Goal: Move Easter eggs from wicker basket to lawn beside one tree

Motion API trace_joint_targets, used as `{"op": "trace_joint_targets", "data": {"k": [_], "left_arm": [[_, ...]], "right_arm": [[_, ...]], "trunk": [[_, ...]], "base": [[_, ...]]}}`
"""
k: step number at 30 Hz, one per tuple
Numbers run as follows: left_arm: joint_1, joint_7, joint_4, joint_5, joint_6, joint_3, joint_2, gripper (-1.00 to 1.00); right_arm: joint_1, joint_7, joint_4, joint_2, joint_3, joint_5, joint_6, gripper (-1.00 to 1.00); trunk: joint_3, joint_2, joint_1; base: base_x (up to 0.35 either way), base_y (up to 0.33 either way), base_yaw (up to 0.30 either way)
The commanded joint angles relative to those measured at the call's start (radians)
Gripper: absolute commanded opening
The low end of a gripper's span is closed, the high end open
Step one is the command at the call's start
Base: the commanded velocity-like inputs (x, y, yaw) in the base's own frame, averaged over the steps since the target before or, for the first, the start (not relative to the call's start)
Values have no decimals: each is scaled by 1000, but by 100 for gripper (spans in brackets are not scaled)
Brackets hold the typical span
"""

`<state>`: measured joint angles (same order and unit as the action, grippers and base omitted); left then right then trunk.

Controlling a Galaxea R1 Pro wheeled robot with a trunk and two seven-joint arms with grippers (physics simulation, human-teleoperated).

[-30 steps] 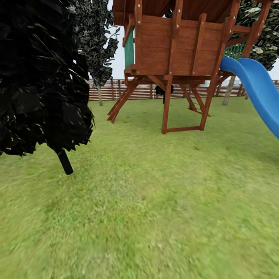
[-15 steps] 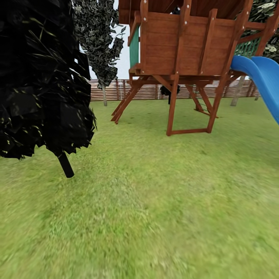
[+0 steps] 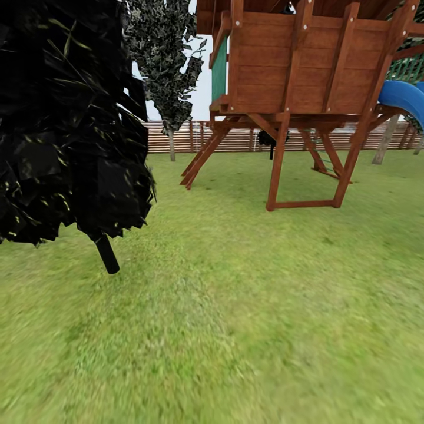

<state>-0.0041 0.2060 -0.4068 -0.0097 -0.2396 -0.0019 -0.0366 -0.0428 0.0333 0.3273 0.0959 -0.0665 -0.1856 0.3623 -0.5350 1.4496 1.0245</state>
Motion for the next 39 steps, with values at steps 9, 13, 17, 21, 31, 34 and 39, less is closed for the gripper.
{"op": "trace_joint_targets", "data": {"k": [9, 13, 17, 21, 31, 34, 39], "left_arm": [[0, 4, 0, -1, -3, -1, 0, 100], [0, 4, 0, -1, -3, -1, 0, 100], [0, 4, 0, -1, -3, -1, 0, 100], [0, 4, 0, -1, -3, -1, 0, 100], [0, 4, 0, -1, -3, -1, 0, 100], [0, 4, 0, -1, -3, -1, 0, 100], [0, 4, 0, -1, -3, -1, 0, 100]], "right_arm": [[-1, 3, -1, 1, -7, -8, 3, 100], [-1, 3, -1, 1, -7, -8, 3, 100], [0, 3, -1, 1, -7, -8, 3, 100], [-1, 3, -1, 1, -7, -8, 3, 100], [-1, 3, -1, 1, -7, -8, 3, 100], [-1, 3, -1, 1, -7, -8, 3, 100], [-1, 3, -1, 1, -7, -8, 3, 100]], "trunk": [[-1, 0, 1], [-1, 0, 1], [-1, 0, 1], [-1, 0, 1], [-1, 0, 1], [-1, 0, 1], [-1, 0, 1]], "base": [[317, -147, 113], [314, -149, 23], [311, -152, 31], [295, -172, 10], [288, -180, -20], [287, -181, -1], [287, -181, 0]]}}
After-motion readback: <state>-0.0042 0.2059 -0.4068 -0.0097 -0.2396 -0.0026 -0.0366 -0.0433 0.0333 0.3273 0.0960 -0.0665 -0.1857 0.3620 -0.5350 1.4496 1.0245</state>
